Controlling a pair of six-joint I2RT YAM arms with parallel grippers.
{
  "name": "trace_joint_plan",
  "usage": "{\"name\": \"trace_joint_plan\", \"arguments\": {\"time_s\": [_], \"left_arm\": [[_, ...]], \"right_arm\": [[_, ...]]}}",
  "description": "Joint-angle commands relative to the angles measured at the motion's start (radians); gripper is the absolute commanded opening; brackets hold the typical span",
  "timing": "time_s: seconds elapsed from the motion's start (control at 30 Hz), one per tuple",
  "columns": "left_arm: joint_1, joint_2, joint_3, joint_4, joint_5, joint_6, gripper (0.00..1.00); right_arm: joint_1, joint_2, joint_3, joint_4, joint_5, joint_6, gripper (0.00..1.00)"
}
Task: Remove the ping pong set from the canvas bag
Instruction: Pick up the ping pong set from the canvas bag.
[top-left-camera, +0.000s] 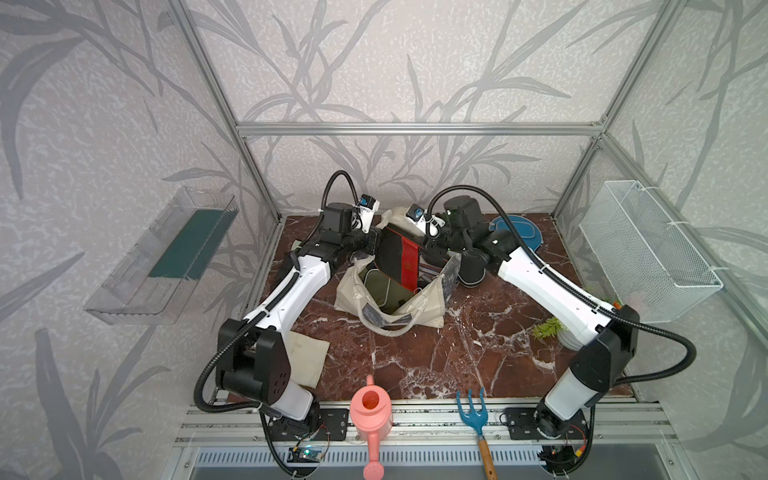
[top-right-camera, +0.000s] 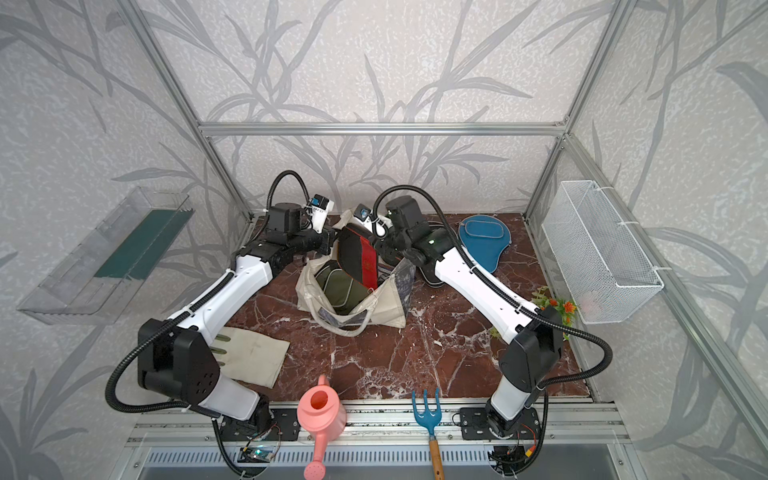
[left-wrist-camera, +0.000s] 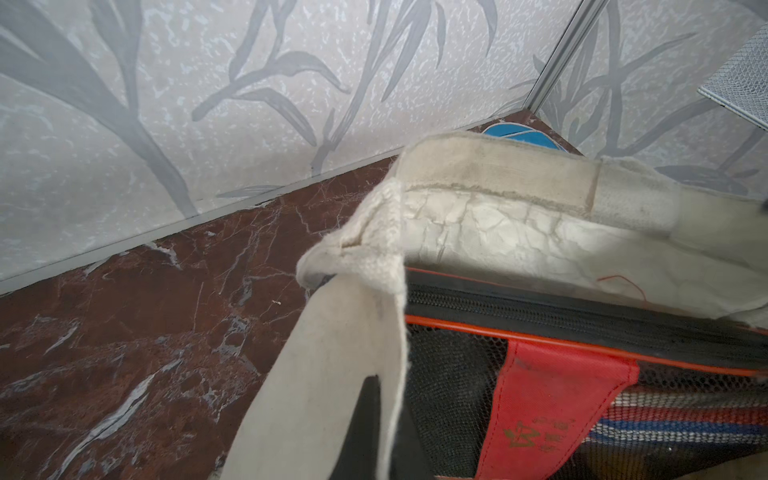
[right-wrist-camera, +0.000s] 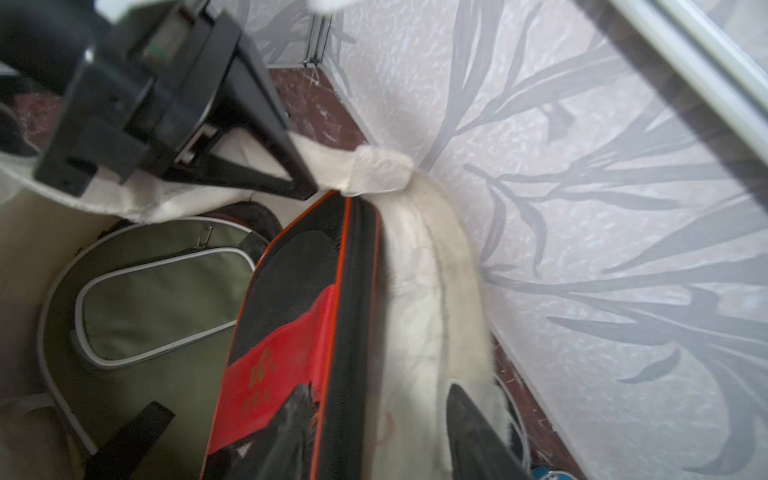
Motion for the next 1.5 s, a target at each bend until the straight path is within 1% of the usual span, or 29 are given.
{"name": "trace_joint_plan", "arguments": {"time_s": [0.0, 0.07, 0.17, 0.3, 0.43, 0.53, 0.6, 0.73, 0.83, 0.93, 1.0, 1.07, 1.13, 1.27, 1.33, 1.47], "left_arm": [[-0.008, -0.036, -0.022, -0.032, 0.012, 0.032, 0.0], [-0.008, -0.04, -0.025, -0.031, 0.009, 0.033, 0.0], [-0.008, -0.042, -0.029, -0.028, 0.009, 0.034, 0.0], [-0.008, -0.046, -0.032, -0.027, 0.007, 0.037, 0.0], [-0.008, -0.05, -0.03, -0.027, 0.009, 0.04, 0.0], [-0.009, -0.053, -0.03, -0.026, 0.009, 0.043, 0.0], [-0.009, -0.056, -0.032, -0.027, 0.009, 0.049, 0.0], [-0.007, -0.061, -0.032, -0.031, -0.001, 0.054, 0.0], [-0.007, -0.064, -0.032, -0.031, -0.005, 0.057, 0.0], [-0.007, -0.072, -0.032, -0.033, -0.016, 0.061, 0.0], [-0.006, -0.079, -0.032, -0.036, -0.024, 0.066, 0.0], [-0.004, -0.09, -0.031, -0.043, -0.039, 0.076, 0.0], [-0.001, -0.105, -0.029, -0.053, -0.06, 0.081, 0.0], [0.006, -0.142, -0.019, -0.065, -0.143, 0.092, 0.0], [0.014, -0.161, -0.014, -0.071, -0.175, 0.115, 0.0], [0.057, -0.18, 0.005, -0.089, -0.189, 0.147, 0.0]], "right_arm": [[-0.02, 0.046, 0.095, -0.153, -0.111, 0.038, 0.77], [-0.026, 0.091, 0.163, -0.231, -0.143, 0.039, 0.84], [-0.028, 0.162, 0.253, -0.333, -0.171, 0.036, 0.89], [-0.027, 0.239, 0.328, -0.39, -0.174, 0.048, 0.9], [-0.027, 0.301, 0.378, -0.409, -0.12, 0.061, 0.92], [-0.028, 0.359, 0.435, -0.454, -0.102, 0.06, 0.93], [-0.026, 0.393, 0.469, -0.491, -0.117, 0.06, 0.94], [-0.027, 0.454, 0.546, -0.598, -0.213, 0.056, 0.93], [-0.027, 0.505, 0.624, -0.695, -0.258, 0.053, 0.83], [-0.027, 0.566, 0.717, -0.784, -0.269, 0.053, 0.65], [-0.025, 0.591, 0.761, -0.819, -0.274, 0.053, 0.57], [-0.021, 0.601, 0.786, -0.837, -0.267, 0.052, 0.43], [-0.015, 0.596, 0.793, -0.836, -0.259, 0.053, 0.25], [-0.013, 0.56, 0.796, -0.823, -0.273, 0.061, 0.0], [-0.014, 0.529, 0.799, -0.814, -0.289, 0.07, 0.0], [-0.014, 0.455, 0.797, -0.777, -0.326, 0.099, 0.0]]}}
